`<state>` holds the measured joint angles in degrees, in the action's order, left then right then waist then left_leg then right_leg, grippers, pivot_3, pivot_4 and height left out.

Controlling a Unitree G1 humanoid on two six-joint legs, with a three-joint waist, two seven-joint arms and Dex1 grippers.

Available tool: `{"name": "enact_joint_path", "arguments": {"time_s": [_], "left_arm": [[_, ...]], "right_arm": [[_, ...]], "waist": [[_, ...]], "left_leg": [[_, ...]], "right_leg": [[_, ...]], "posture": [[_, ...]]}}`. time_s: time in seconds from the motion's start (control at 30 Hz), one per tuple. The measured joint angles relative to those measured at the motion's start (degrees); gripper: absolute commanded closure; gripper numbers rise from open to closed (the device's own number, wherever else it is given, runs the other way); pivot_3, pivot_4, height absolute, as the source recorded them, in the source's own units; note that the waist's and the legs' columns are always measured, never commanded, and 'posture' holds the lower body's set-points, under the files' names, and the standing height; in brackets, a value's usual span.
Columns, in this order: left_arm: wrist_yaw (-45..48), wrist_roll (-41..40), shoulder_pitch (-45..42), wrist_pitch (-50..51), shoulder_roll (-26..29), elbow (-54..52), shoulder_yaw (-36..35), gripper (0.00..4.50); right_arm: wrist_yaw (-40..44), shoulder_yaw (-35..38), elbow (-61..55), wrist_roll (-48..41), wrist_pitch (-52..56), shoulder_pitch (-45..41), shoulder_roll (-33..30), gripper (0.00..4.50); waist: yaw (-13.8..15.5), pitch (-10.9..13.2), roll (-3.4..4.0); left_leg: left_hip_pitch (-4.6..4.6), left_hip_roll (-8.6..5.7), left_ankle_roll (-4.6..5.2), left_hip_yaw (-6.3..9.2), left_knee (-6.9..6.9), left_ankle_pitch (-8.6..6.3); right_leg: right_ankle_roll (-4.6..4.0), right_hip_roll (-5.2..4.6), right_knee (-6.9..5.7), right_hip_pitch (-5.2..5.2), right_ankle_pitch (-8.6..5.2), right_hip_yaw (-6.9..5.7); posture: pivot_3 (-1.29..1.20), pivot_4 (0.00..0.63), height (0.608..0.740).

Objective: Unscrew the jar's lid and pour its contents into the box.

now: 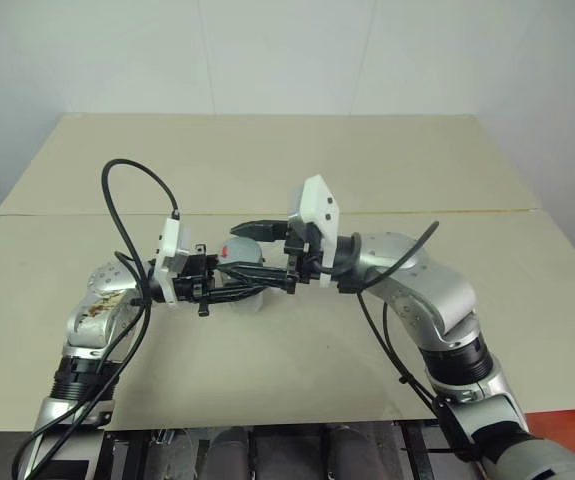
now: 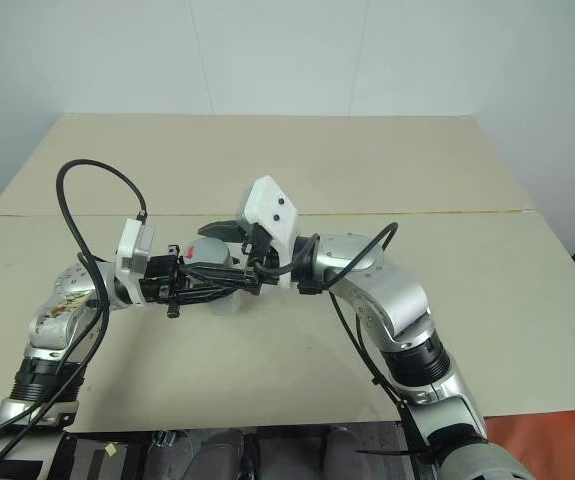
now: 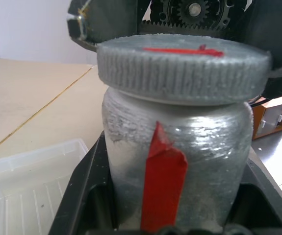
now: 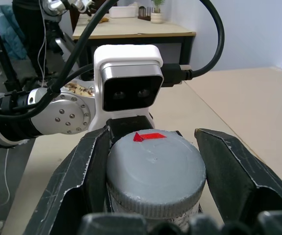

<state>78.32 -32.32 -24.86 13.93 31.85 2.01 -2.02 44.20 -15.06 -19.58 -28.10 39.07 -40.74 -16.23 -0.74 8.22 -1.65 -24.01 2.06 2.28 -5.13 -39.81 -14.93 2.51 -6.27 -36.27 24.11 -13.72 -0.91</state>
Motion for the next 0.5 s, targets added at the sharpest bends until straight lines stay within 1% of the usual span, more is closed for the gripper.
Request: {"name": "enact_joint_path", "arguments": {"time_s": [0.17,0.43,0.5], "left_arm": [[1.98,0.22,-0.31,-1.22,0.55,0.89,0.71,2.56],[3.1,0.46,-0.95,-2.2,0.59,1.7,1.29,2.56],[4.21,1.72,0.46,-1.93,2.01,3.4,2.57,2.56]], "right_arm": [[1.65,0.1,0.98,-1.97,0.17,-0.66,-0.75,1.78],[1.84,0.47,1.64,-3.73,0.16,-1.38,-1.19,1.78],[1.57,3.81,1.42,-4.34,-0.9,-2.61,-1.21,1.78]], "waist": [[0.0,0.0,0.0],[0.0,0.0,0.0],[-0.02,0.0,0.0]], "left_leg": [[0.0,0.0,0.0,0.0,0.0,0.0],[0.0,0.0,0.0,-0.01,0.0,0.0],[0.0,0.0,0.0,-0.02,0.0,0.0]], "right_leg": [[0.0,0.0,0.0,0.0,0.0,0.0],[0.0,0.0,0.01,0.0,0.0,0.0],[0.0,0.0,0.0,0.01,0.0,0.01]], "posture": [[0.0,0.15,0.74],[0.0,0.15,0.74],[0.0,0.15,0.74]]}}
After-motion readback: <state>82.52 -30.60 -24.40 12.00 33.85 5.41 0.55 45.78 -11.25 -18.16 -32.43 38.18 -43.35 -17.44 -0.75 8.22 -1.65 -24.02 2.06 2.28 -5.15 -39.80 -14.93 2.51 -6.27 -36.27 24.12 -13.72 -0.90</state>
